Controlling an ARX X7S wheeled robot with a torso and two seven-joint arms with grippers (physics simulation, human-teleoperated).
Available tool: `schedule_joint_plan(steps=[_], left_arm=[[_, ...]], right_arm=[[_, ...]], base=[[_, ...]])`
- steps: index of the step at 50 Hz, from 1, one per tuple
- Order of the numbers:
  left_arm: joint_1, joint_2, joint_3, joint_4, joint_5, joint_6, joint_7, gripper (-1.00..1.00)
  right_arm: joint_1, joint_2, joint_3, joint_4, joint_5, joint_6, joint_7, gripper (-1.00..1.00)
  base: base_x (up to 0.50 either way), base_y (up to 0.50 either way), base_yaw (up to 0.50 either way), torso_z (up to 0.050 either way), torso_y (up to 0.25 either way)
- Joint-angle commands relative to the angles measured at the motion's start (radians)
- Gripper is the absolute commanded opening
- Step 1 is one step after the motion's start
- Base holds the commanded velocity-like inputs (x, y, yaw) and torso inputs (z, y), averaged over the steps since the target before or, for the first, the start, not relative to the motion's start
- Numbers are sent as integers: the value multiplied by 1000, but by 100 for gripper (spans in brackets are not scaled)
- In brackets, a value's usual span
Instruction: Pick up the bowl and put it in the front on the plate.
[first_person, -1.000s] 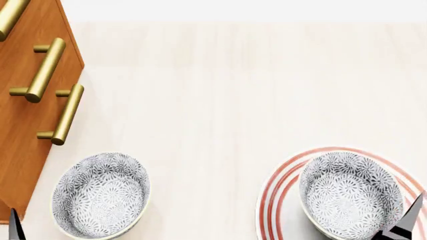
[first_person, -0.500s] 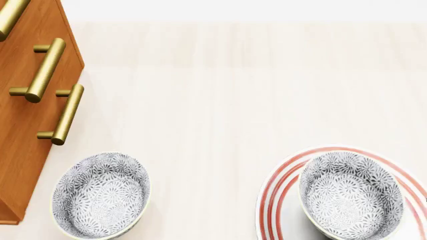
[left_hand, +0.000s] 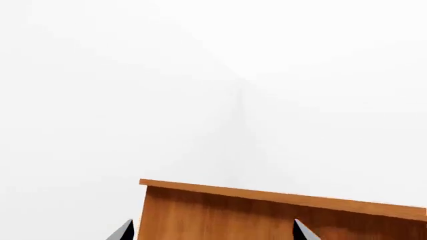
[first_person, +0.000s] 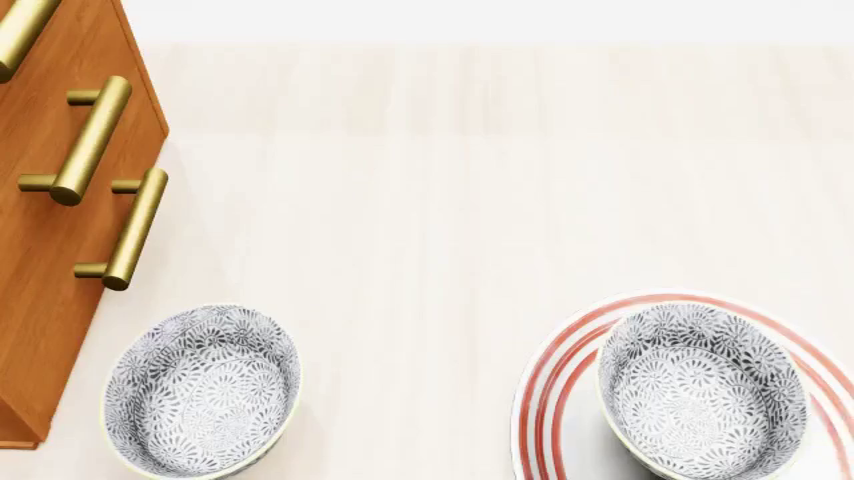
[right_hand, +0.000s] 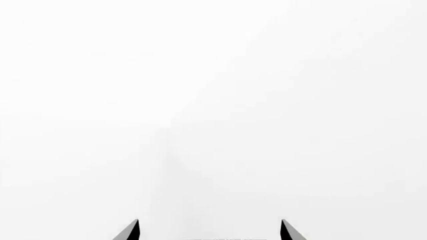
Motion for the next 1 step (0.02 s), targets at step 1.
schedule_joint_plan(steps=[1], left_arm=[[-341, 138, 106, -481, 9, 19, 71, 100]], right_arm=[[265, -343, -37, 488, 0, -66, -211, 100]], base=[[0, 0, 0, 0, 0]])
